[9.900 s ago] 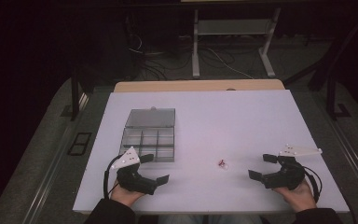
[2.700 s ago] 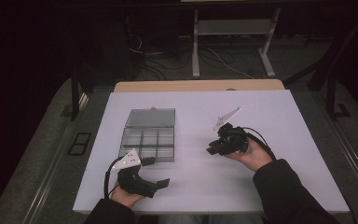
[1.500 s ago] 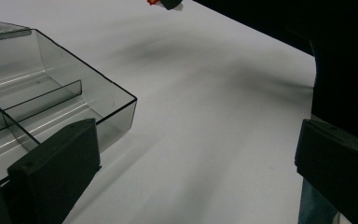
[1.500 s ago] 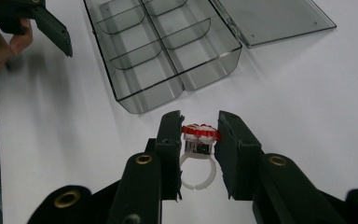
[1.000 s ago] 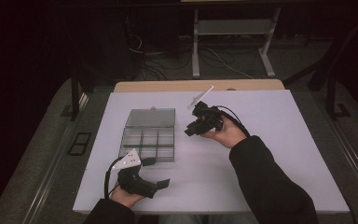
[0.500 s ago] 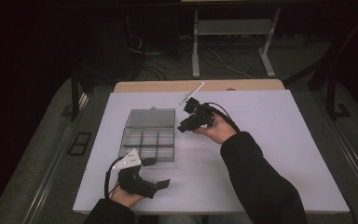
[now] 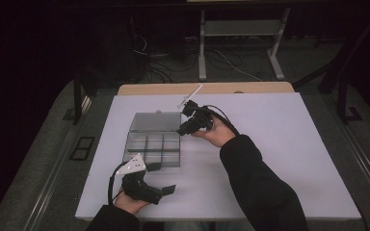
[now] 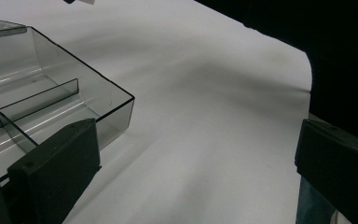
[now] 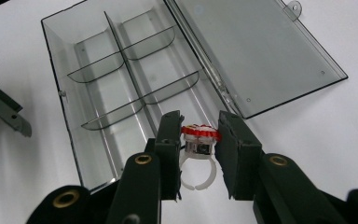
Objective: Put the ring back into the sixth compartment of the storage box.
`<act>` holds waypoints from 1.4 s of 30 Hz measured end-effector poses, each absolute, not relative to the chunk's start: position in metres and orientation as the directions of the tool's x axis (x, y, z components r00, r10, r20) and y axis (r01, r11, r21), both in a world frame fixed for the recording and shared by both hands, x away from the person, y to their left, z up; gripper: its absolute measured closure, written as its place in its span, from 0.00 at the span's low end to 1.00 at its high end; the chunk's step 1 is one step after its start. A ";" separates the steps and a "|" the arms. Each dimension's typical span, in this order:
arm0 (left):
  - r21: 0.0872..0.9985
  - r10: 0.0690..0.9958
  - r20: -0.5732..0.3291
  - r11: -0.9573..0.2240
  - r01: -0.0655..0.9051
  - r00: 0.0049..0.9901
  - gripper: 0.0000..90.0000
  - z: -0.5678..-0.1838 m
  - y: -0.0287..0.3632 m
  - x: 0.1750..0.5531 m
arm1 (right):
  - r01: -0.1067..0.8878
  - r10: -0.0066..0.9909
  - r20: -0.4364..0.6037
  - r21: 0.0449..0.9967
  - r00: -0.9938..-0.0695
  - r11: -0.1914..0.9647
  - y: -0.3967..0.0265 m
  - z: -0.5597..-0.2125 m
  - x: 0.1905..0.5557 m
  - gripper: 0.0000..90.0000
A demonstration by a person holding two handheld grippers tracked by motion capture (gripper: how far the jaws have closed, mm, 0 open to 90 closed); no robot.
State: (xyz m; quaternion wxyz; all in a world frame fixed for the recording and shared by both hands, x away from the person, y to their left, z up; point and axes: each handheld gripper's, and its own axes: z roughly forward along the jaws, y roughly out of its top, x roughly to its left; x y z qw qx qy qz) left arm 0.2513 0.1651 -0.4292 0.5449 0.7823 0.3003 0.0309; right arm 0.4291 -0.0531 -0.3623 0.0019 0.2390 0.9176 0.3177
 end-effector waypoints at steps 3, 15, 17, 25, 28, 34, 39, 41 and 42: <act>0.870 0.503 -0.283 -0.225 0.439 0.817 0.00 -0.429 0.165 0.251 | 0.440 0.443 0.148 0.584 -0.884 0.682 -0.051 -0.365 0.430 0.78; 0.871 0.502 -0.283 -0.223 0.439 0.817 0.00 -0.429 0.165 0.251 | 0.440 0.445 0.147 0.587 -0.883 0.679 -0.041 -0.374 0.432 0.78; 0.871 0.501 -0.284 -0.223 0.439 0.817 0.00 -0.429 0.165 0.251 | 0.440 0.442 0.152 0.588 -0.884 0.679 -0.039 -0.377 0.432 0.78; 0.871 0.499 -0.280 -0.227 0.436 0.820 0.00 -0.429 0.165 0.252 | 0.439 0.429 0.169 0.592 -0.887 0.676 -0.027 -0.385 0.432 0.78; 0.871 0.498 -0.279 -0.228 0.434 0.821 0.00 -0.429 0.165 0.252 | 0.439 0.426 0.170 0.587 -0.889 0.680 -0.022 -0.388 0.432 0.78; 0.870 0.495 -0.282 -0.228 0.436 0.822 0.00 -0.429 0.165 0.251 | 0.439 0.425 0.169 0.578 -0.889 0.688 -0.012 -0.397 0.431 0.78; 0.871 0.495 -0.283 -0.225 0.436 0.821 0.00 -0.429 0.165 0.252 | 0.443 0.427 0.172 0.570 -0.888 0.692 -0.007 -0.405 0.432 0.77; 0.871 0.494 -0.282 -0.228 0.436 0.822 0.00 -0.429 0.165 0.252 | 0.447 0.430 0.173 0.568 -0.886 0.691 -0.007 -0.408 0.433 0.77; 0.871 0.494 -0.283 -0.227 0.436 0.822 0.00 -0.429 0.165 0.252 | 0.449 0.429 0.178 0.566 -0.885 0.691 -0.006 -0.409 0.433 0.77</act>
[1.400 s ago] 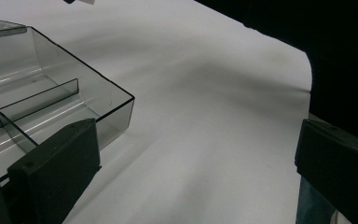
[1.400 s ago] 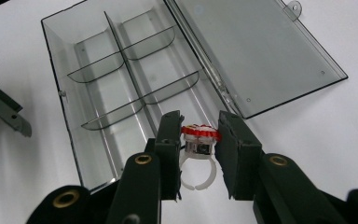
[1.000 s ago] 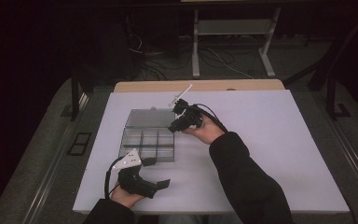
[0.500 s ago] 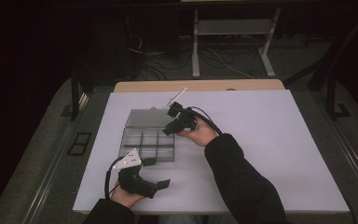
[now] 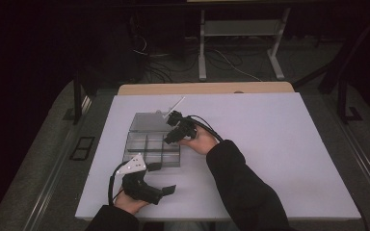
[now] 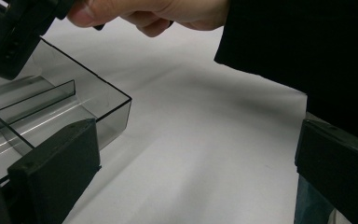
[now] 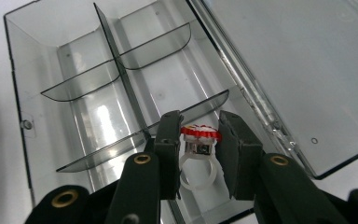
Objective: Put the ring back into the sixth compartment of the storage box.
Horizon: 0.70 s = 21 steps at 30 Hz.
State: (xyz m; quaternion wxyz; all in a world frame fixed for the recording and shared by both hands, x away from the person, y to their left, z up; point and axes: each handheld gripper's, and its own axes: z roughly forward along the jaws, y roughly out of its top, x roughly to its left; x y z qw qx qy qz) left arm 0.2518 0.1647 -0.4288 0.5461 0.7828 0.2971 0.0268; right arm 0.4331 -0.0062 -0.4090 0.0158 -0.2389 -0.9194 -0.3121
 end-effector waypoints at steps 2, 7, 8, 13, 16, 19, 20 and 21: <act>0.871 0.494 -0.284 -0.226 0.436 0.822 0.00 -0.429 0.165 0.252 | 0.448 0.429 0.176 0.564 -0.886 0.694 -0.006 -0.411 0.434 0.77; 0.871 0.493 -0.282 -0.228 0.436 0.823 0.00 -0.429 0.165 0.252 | 0.452 0.433 0.177 0.563 -0.884 0.692 -0.004 -0.415 0.434 0.76; 0.871 0.493 -0.282 -0.228 0.435 0.823 0.00 -0.429 0.165 0.252 | 0.455 0.431 0.185 0.562 -0.883 0.691 -0.004 -0.415 0.434 0.75; 0.870 0.490 -0.281 -0.232 0.434 0.825 0.00 -0.429 0.164 0.252 | 0.444 0.430 0.167 0.562 -0.887 0.698 -0.002 -0.413 0.431 0.69; 0.870 0.490 -0.280 -0.235 0.435 0.825 0.00 -0.429 0.164 0.252 | 0.446 0.439 0.160 0.569 -0.884 0.691 -0.004 -0.409 0.429 0.67; 0.870 0.490 -0.280 -0.234 0.434 0.825 0.00 -0.429 0.164 0.252 | 0.443 0.441 0.155 0.581 -0.884 0.683 -0.008 -0.403 0.427 0.64; 0.869 0.490 -0.281 -0.234 0.435 0.825 0.00 -0.429 0.164 0.252 | 0.447 0.446 0.158 0.584 -0.881 0.677 -0.009 -0.402 0.426 0.63; 0.869 0.490 -0.281 -0.234 0.435 0.825 0.00 -0.429 0.164 0.252 | 0.444 0.443 0.156 0.588 -0.883 0.676 -0.010 -0.400 0.426 0.62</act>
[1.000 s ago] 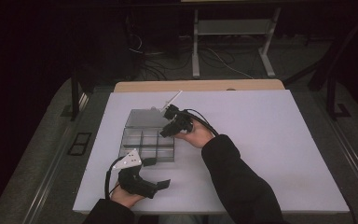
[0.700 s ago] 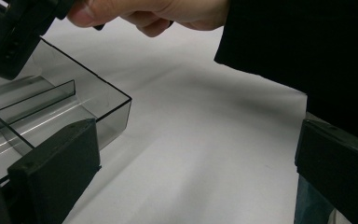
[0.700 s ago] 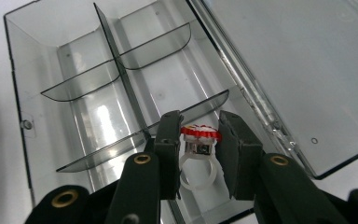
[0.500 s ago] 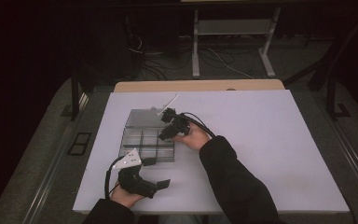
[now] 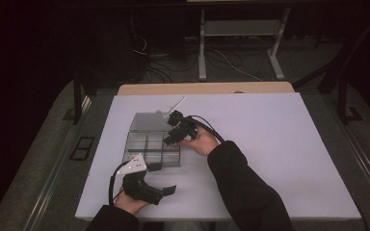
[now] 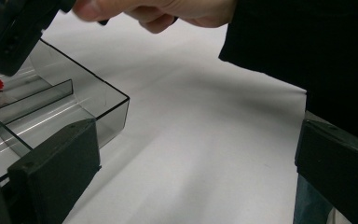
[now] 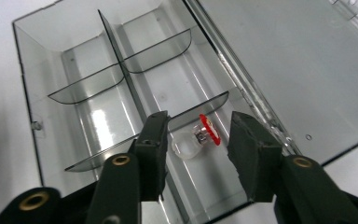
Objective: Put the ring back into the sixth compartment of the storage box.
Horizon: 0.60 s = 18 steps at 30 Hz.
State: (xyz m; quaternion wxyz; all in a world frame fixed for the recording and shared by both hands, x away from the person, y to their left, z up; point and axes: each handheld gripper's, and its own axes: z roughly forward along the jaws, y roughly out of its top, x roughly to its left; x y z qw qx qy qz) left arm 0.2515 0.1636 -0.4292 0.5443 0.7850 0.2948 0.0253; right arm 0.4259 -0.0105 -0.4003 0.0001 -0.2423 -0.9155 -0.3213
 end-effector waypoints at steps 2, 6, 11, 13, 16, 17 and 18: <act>0.869 0.490 -0.280 -0.235 0.435 0.825 0.00 -0.429 0.164 0.252 | 0.443 0.446 0.151 0.587 -0.882 0.678 -0.013 -0.398 0.424 0.60; 0.870 0.490 -0.279 -0.236 0.434 0.826 0.00 -0.429 0.164 0.252 | 0.443 0.453 0.144 0.595 -0.880 0.671 -0.020 -0.392 0.421 0.57; 0.868 0.492 -0.278 -0.239 0.435 0.825 0.00 -0.429 0.164 0.252 | 0.457 0.467 0.154 0.604 -0.871 0.653 -0.030 -0.383 0.418 0.47; 0.870 0.489 -0.272 -0.244 0.429 0.829 0.00 -0.429 0.164 0.252 | 0.456 0.467 0.156 0.611 -0.871 0.647 -0.033 -0.382 0.416 0.45; 0.869 0.490 -0.272 -0.244 0.430 0.828 0.00 -0.429 0.164 0.252 | 0.463 0.468 0.170 0.623 -0.867 0.631 -0.045 -0.377 0.411 0.32; 0.869 0.490 -0.272 -0.244 0.430 0.828 0.00 -0.429 0.164 0.252 | 0.465 0.471 0.171 0.625 -0.865 0.627 -0.048 -0.376 0.409 0.29; 0.870 0.490 -0.272 -0.243 0.430 0.828 0.00 -0.429 0.164 0.252 | 0.466 0.471 0.173 0.629 -0.865 0.623 -0.051 -0.374 0.408 0.26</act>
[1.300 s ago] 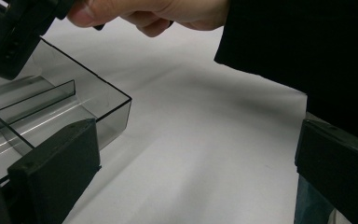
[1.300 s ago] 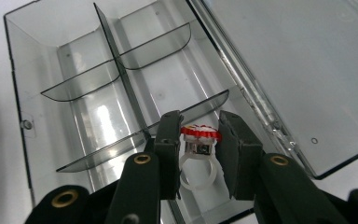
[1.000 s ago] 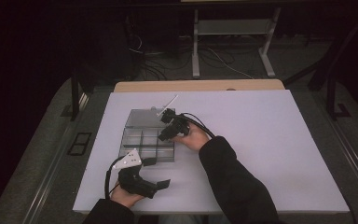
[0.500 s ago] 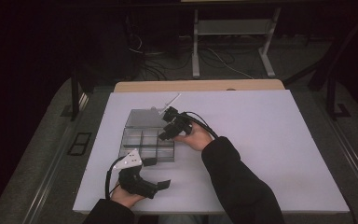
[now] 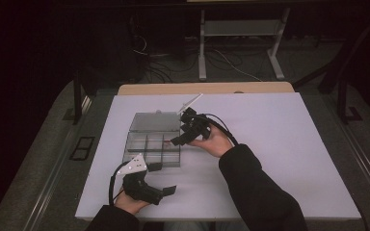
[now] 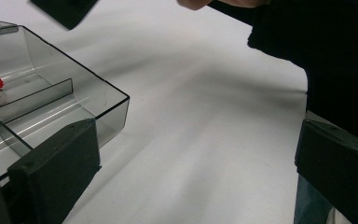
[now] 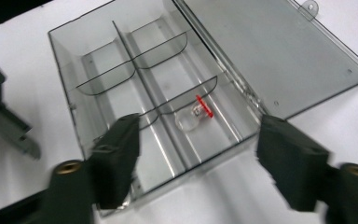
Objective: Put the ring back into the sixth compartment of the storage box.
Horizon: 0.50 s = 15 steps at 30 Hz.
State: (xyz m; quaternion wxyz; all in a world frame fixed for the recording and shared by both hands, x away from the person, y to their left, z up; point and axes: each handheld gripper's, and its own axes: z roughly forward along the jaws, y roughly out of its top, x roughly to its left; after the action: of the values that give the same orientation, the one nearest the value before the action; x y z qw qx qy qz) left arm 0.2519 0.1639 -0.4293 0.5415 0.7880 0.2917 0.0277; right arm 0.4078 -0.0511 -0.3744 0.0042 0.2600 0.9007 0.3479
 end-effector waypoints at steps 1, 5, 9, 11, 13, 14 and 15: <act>0.870 0.490 -0.273 -0.243 0.430 0.828 0.00 -0.429 0.164 0.252 | 0.466 0.471 0.173 0.629 -0.865 0.623 -0.051 -0.374 0.408 0.26; 0.869 0.491 -0.274 -0.243 0.432 0.827 0.00 -0.429 0.164 0.252 | 0.481 0.485 0.191 0.645 -0.854 0.594 -0.064 -0.369 0.401 0.18; 0.869 0.494 -0.269 -0.244 0.429 0.827 0.00 -0.429 0.164 0.251 | 0.490 0.494 0.201 0.657 -0.846 0.572 -0.076 -0.366 0.394 0.12; 0.867 0.496 -0.277 -0.241 0.436 0.823 0.00 -0.430 0.164 0.251 | 0.488 0.497 0.199 0.667 -0.845 0.563 -0.082 -0.365 0.389 0.11; 0.869 0.495 -0.276 -0.238 0.434 0.824 0.00 -0.429 0.165 0.251 | 0.488 0.502 0.192 0.664 -0.843 0.566 -0.088 -0.365 0.384 0.01; 0.869 0.497 -0.280 -0.233 0.437 0.821 0.00 -0.430 0.165 0.251 | 0.497 0.514 0.190 0.658 -0.837 0.566 -0.091 -0.365 0.381 0.01; 0.869 0.497 -0.278 -0.234 0.436 0.822 0.00 -0.430 0.165 0.251 | 0.495 0.517 0.186 0.664 -0.836 0.561 -0.099 -0.366 0.376 0.01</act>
State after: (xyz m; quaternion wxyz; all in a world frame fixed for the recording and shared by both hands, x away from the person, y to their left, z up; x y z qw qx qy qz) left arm 0.2508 0.1653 -0.4297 0.5427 0.7851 0.2970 0.0280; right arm 0.3758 -0.0993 -0.3655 0.0149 0.2862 0.8833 0.3710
